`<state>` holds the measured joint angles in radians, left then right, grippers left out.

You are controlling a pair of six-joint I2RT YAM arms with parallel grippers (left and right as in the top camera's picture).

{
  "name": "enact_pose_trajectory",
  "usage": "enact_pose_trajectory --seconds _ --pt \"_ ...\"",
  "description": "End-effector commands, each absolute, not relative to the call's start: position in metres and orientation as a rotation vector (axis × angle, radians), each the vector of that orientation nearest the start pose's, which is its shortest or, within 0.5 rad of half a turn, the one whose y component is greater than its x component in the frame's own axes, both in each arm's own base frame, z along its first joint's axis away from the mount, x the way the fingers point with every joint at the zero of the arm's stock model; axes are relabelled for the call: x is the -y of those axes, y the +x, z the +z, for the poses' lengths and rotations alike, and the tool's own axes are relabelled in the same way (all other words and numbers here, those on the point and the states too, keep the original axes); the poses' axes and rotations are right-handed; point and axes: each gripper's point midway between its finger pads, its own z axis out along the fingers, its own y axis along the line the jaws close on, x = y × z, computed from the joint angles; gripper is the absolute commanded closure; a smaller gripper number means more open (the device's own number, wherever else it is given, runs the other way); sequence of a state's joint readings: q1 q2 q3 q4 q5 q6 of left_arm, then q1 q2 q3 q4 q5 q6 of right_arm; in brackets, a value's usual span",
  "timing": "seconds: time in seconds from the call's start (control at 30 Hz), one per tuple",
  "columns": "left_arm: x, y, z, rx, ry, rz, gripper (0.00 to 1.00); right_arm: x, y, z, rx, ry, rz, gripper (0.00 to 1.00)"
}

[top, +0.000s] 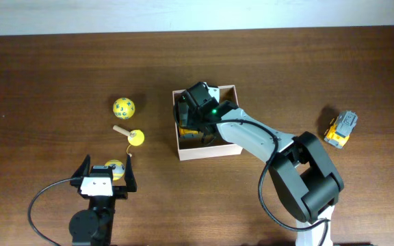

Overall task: Pack container
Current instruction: 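Open the right gripper and adjust the truck's position inside the box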

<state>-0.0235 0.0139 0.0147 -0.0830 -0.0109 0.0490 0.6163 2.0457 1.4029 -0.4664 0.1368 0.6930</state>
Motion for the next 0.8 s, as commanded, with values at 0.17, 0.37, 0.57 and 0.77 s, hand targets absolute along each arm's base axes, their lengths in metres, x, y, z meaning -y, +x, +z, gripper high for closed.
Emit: enact_pose_trajectory --seconds 0.17,0.37,0.57,0.77 --pt "0.004 0.246 0.155 -1.655 0.066 0.039 0.01 -0.265 0.414 0.036 -2.648 0.228 0.272 0.87" --pt "0.004 0.246 0.155 -1.655 0.066 0.039 0.01 -0.249 0.419 0.037 -2.622 0.136 0.135 0.86" --pt "0.004 0.246 0.155 -1.655 0.066 0.039 0.01 -0.232 0.413 0.03 -2.666 0.149 0.062 0.86" --pt "0.004 0.246 0.155 -1.655 0.066 0.039 0.01 -0.223 0.398 0.024 -2.728 0.139 0.001 0.86"
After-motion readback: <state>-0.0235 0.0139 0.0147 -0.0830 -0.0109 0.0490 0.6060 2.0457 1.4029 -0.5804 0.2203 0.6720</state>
